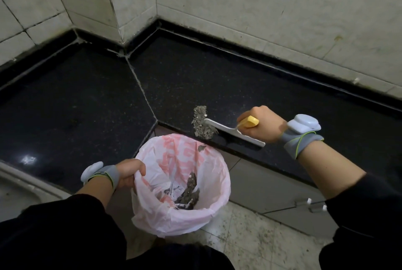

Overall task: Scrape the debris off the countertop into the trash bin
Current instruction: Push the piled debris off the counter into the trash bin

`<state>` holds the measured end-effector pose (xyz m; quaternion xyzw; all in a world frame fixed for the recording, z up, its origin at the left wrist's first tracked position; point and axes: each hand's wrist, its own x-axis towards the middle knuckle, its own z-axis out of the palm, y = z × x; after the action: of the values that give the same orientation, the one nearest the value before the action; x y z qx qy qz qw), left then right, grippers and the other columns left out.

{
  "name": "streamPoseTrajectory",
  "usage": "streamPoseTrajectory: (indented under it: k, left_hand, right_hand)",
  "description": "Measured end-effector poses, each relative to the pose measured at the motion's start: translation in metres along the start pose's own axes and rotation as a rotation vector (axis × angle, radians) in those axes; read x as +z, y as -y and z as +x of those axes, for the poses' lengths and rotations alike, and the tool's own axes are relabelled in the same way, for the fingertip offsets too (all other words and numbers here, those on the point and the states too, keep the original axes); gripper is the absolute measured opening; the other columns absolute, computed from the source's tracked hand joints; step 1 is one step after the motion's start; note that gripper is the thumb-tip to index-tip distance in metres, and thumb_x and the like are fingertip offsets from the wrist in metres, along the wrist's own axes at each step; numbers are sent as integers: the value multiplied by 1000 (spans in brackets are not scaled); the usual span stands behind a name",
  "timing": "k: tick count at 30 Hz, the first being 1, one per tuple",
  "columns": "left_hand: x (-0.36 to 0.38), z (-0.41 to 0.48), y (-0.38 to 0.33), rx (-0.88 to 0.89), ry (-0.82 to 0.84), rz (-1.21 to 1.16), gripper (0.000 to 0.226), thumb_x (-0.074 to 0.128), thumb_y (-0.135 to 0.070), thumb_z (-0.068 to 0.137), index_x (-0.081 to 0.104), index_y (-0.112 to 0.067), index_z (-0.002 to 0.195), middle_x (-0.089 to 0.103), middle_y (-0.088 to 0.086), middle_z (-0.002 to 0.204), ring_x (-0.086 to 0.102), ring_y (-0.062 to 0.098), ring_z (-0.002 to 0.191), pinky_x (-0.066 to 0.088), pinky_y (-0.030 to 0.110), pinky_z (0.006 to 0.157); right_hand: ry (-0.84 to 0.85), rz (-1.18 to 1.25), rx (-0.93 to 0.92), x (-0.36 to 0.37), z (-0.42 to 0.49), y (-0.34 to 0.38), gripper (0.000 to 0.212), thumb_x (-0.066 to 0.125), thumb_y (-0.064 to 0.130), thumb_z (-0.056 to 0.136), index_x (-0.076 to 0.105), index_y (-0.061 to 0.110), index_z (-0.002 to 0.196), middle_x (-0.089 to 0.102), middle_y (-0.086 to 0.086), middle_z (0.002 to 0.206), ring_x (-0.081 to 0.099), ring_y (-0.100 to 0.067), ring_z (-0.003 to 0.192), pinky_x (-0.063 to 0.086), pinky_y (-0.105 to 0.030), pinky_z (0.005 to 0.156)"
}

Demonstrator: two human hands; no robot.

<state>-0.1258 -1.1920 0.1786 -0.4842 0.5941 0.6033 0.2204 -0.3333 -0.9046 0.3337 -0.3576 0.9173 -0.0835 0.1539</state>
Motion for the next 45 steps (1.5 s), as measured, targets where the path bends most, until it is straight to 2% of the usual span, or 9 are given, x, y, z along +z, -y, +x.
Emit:
streamPoseTrajectory:
  k: [4,8,12,16,23,30,37,41,45]
  left_hand:
    - [-1,-3,-1,-2,11,2,39,43,9,78,51,5,116,53,27,100,61,45,85,51,50,84]
    - [-1,-7,-4,5,2,22,38,47,6,75,53,4,112,52,24,98,60,41,78,51,42,76]
    - [-5,-8,-6,-15,16,40,38,50,5,72,56,7,110,51,23,95,60,36,70,50,39,71]
    - [-10,1,-3,-17,44,11,62,54,4,62,51,7,124,53,22,102,59,41,86,48,56,87]
    - [-6,-11,-14,-27,34,12,43,46,10,80,51,4,123,58,28,109,60,45,97,48,56,92]
    - [-9,-4,-14,-29,23,11,43,48,9,79,52,4,122,58,27,103,59,42,87,50,53,87]
    - [-9,-1,-11,-3,4,43,44,46,9,80,52,1,122,61,26,102,63,38,76,57,39,63]
    - [-10,-2,-10,4,9,56,44,47,8,76,53,4,120,60,27,100,63,40,79,55,47,76]
    - [-7,-6,-9,13,23,48,35,46,7,78,52,2,113,59,26,96,61,38,70,53,40,66]
  right_hand:
    - [5,76,-6,-6,-6,2,21,65,28,75,74,11,85,72,-10,92,65,-29,90,53,-38,79]
    - [-48,164,48,-13,0,5,15,67,27,72,74,14,76,71,-10,83,65,-28,84,54,-39,77]
    - [-260,203,165,-15,22,11,21,64,25,76,75,14,89,74,-8,93,66,-26,91,54,-38,82]
    - [-325,127,195,-2,55,11,26,58,24,83,70,14,103,70,-15,102,61,-38,98,51,-37,82]
    - [-381,206,254,33,93,19,28,61,26,88,68,17,114,56,-16,110,56,-39,103,46,-38,85]
    - [-249,166,60,30,79,23,28,61,27,85,70,20,111,65,-8,101,62,-33,98,49,-39,88]
    - [-122,143,-75,12,49,23,24,60,27,83,73,22,104,69,-1,99,64,-21,93,39,-19,79]
    - [-76,151,-103,8,32,31,22,62,25,84,73,25,103,69,5,103,62,-12,92,36,-12,76]
    - [-27,200,-103,6,20,40,20,63,23,81,75,26,98,71,10,99,59,-3,84,41,-6,73]
